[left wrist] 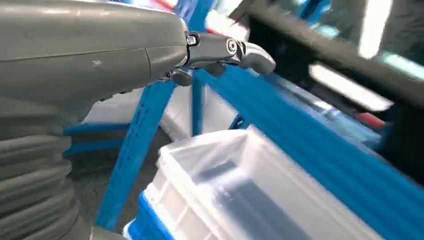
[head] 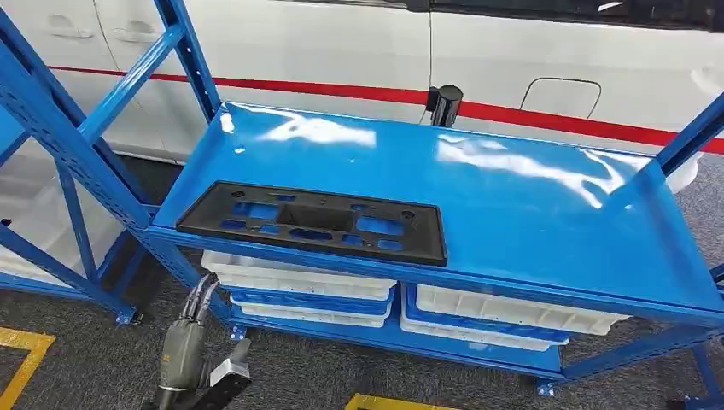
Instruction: Take the parts from the cabinet and place them on the table.
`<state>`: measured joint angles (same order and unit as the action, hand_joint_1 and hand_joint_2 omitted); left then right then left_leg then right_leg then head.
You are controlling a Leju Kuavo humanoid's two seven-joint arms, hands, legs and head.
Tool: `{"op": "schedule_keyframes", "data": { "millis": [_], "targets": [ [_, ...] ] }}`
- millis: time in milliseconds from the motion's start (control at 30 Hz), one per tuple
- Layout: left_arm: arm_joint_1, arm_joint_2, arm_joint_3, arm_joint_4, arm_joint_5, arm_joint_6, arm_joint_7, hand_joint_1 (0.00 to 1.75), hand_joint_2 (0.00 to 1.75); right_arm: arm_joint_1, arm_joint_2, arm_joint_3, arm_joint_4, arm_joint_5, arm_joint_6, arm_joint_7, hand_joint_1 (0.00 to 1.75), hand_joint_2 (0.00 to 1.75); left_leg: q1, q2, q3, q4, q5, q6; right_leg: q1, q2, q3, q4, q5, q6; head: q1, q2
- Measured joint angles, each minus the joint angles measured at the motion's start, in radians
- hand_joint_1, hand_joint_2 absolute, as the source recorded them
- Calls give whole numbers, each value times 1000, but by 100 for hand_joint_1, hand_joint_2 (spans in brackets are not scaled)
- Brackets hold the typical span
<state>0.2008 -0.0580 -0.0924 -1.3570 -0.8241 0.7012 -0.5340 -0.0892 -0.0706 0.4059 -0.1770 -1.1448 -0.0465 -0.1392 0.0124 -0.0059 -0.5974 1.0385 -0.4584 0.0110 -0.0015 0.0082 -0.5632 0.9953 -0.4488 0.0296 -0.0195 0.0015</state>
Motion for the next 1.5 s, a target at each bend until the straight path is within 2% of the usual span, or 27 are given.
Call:
{"op": "schedule_keyframes", "data": {
  "millis": [167,433,767,833,933,1033,1200,1333,1500],
  "targets": [
    [8,42,-47,-87,-76,0,32,0,175,1,0,0,0,14,5,1,0,0,0,0,0,0,0,0,0,0,0,0,0,0,0,0],
    [-30,112,-97,-169,-165,0,36,0,175,-2,2,0,0,31,8,5,0,0,0,0,1,0,0,0,0,0,1,0,0,0,0,0],
    [-48,151,-126,-221,-231,0,48,0,175,-3,5,0,0,39,8,9,0,0,0,0,0,0,0,0,0,0,0,0,0,0,0,0],
    [-55,164,-128,-222,-248,0,80,0,175,-3,5,0,0,45,8,12,0,0,0,0,0,0,0,0,0,0,0,0,0,0,0,0],
    [-95,208,-153,-200,-263,0,166,0,175,-6,5,0,0,53,8,16,0,0,0,-1,1,0,0,0,0,0,0,0,0,0,0,0],
    [-126,243,-169,-181,-259,0,191,0,175,-7,5,0,0,56,8,17,0,0,1,0,1,0,1,0,0,0,1,1,0,0,-1,0],
    [-201,305,-231,-111,-267,-3,286,0,175,-14,5,0,0,69,12,21,0,0,1,0,1,0,1,0,0,0,1,1,0,0,0,0],
    [-253,336,-264,-64,-267,-3,303,0,175,-18,5,0,0,75,13,23,0,0,1,0,1,0,1,0,0,0,1,1,0,0,0,0],
    [-278,352,-287,-37,-276,-2,313,0,175,-18,5,0,0,79,13,24,0,0,1,0,1,0,1,0,0,0,1,1,0,0,0,0]
  ]
}}
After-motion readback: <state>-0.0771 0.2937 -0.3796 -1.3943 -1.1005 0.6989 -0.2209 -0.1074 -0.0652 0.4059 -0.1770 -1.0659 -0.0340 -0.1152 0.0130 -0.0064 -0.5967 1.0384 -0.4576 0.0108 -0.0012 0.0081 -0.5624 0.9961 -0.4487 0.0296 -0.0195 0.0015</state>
